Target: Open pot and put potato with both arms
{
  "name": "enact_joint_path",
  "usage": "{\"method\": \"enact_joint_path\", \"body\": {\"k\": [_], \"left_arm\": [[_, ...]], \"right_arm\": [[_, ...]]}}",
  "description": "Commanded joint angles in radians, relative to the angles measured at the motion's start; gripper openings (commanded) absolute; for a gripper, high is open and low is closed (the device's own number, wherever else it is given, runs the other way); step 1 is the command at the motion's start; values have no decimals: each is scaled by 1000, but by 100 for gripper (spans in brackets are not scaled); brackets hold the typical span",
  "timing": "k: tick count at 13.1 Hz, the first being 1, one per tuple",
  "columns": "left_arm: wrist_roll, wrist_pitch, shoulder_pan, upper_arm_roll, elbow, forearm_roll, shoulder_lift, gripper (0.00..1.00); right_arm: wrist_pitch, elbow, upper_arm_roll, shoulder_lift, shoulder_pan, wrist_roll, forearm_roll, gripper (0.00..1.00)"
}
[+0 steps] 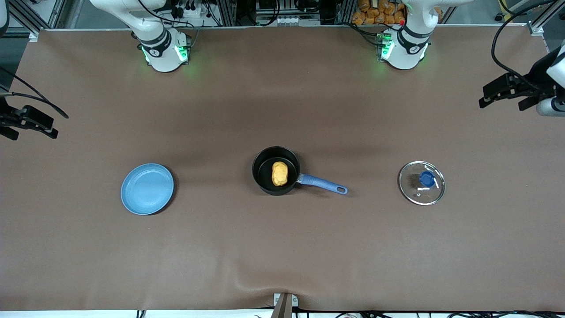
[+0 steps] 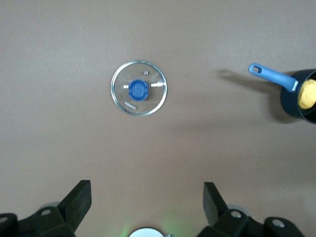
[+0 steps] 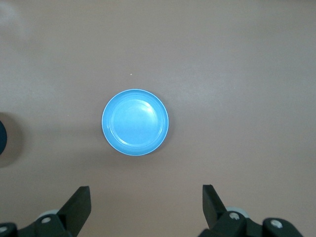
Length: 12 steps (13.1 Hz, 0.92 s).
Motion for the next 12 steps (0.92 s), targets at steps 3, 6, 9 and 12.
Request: {"method": "enact_joint_path", "body": {"k": [3, 6, 9, 12], "left_arm": [[-57, -25, 18, -37, -109, 9, -113, 100], [-62, -25, 12, -57, -79, 75, -96, 100], [-60, -25, 15, -56, -57, 114, -96, 100], [-60, -25, 18, -55, -57, 114, -99, 100]], "right_arm": [[10, -25, 2, -31, 17, 29, -3, 100], [0, 4, -3, -30, 22, 32, -3, 100], [-7, 13, -1, -27, 25, 35, -29, 100], [-7, 11, 0, -27, 28, 47, -29, 100]]}}
